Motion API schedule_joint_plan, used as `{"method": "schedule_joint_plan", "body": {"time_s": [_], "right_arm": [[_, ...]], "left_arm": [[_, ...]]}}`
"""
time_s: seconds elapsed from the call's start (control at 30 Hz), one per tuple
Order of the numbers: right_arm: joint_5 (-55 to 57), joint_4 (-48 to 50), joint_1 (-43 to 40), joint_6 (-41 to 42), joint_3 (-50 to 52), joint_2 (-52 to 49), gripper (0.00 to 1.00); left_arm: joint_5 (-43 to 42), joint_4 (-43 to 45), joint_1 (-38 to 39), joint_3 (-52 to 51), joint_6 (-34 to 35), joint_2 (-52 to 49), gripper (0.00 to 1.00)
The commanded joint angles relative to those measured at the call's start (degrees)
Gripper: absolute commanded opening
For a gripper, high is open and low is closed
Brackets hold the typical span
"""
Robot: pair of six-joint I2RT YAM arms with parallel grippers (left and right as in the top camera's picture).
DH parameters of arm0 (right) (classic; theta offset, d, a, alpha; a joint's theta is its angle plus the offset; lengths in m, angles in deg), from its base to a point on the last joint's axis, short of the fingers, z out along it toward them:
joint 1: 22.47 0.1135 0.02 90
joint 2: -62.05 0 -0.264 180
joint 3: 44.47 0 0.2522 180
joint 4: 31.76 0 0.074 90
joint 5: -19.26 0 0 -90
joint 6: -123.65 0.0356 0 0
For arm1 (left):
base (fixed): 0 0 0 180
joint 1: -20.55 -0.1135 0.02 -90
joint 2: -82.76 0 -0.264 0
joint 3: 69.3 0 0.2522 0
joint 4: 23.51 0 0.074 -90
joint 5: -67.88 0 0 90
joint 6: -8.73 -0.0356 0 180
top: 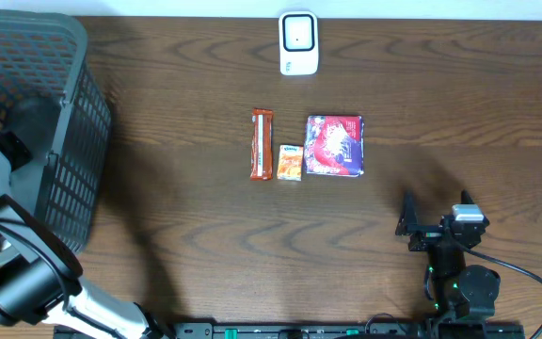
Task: Scan the item barcode
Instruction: 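Move the left gripper back into the basket toward the green wipes, then grasp the green wipes pack, carry it out, set it left of the red bar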
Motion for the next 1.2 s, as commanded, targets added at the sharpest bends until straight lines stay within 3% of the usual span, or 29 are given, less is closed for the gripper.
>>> {"method": "schedule_joint_plan", "body": {"time_s": [0.0,0.1,0.2,0.27,0.3,0.43,0.53,0.67,0.73,0.9,0.97,1.17], "right_arm": [[-0.1,-0.2,-0.3,0.4,0.1,0.2,0.99],[-0.1,-0.2,-0.3,0.4,0.1,0.2,0.99],[-0.1,-0.2,-0.3,0.4,0.1,0.2,0.99],[-0.1,-0.2,-0.3,0.4,0.1,0.2,0.99],[-0.1,-0.2,-0.3,0.4,0.1,0.2,0.99],[-0.1,-0.2,-0.3,0.4,0.1,0.2,0.99],[-0.1,-0.2,-0.3,0.4,0.1,0.2,0.99],[-0.1,-0.2,-0.3,0.4,0.1,0.2,0.99],[-0.1,-0.2,-0.3,0.4,0.1,0.2,0.99],[-0.1,-0.2,-0.3,0.4,0.1,0.2,0.99],[-0.1,-0.2,-0.3,0.4,0.1,0.2,0.99],[-0.1,-0.2,-0.3,0.4,0.1,0.2,0.99]], "left_arm": [[-2.1,0.0,-0.1,-0.5,-4.6,-3.7,0.96],[-2.0,0.1,-0.1,-0.5,-4.6,-6.6,0.96],[-2.1,-0.2,-0.1,-0.5,-4.6,-7.7,0.86],[-2.3,-0.1,-0.1,-0.4,-4.5,-7.6,0.67],[-2.3,-0.5,-0.1,-0.4,-4.3,-7.3,0.51],[-2.3,-1.7,0.1,-0.4,-1.8,-5.4,0.08],[-3.3,-2.5,0.7,-0.4,1.0,-1.9,0.08],[-16.1,-4.2,2.1,-0.4,2.4,6.9,0.07],[-21.6,-3.7,3.0,-0.4,7.2,11.8,0.07],[-38.3,1.5,6.8,-0.4,27.1,29.4,0.08],[-40.8,1.6,9.3,-0.4,30.3,35.0,0.08],[-39.4,0.4,23.4,-0.4,29.1,46.4,0.07]]}}
